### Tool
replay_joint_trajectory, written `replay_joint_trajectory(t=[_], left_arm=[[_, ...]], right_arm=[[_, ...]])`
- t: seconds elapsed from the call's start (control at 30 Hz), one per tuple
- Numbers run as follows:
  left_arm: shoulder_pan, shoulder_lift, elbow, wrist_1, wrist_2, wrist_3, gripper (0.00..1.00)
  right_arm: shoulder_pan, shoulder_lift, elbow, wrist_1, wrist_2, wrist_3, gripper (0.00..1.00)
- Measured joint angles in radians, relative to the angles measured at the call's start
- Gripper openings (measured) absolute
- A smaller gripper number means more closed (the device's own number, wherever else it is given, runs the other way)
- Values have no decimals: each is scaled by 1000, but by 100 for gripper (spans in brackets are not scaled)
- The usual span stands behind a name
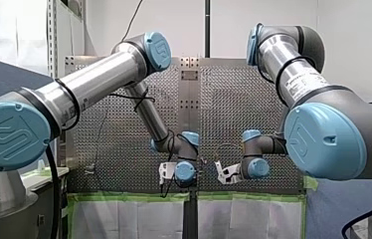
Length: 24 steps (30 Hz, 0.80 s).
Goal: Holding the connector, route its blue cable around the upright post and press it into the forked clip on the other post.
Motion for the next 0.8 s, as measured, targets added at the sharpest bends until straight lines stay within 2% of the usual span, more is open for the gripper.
replay_joint_trajectory(t=[0.8], left_arm=[[2, 1, 0, -10, -1, -6, 0]], right_arm=[[0, 0, 0, 0, 0, 0, 0]])
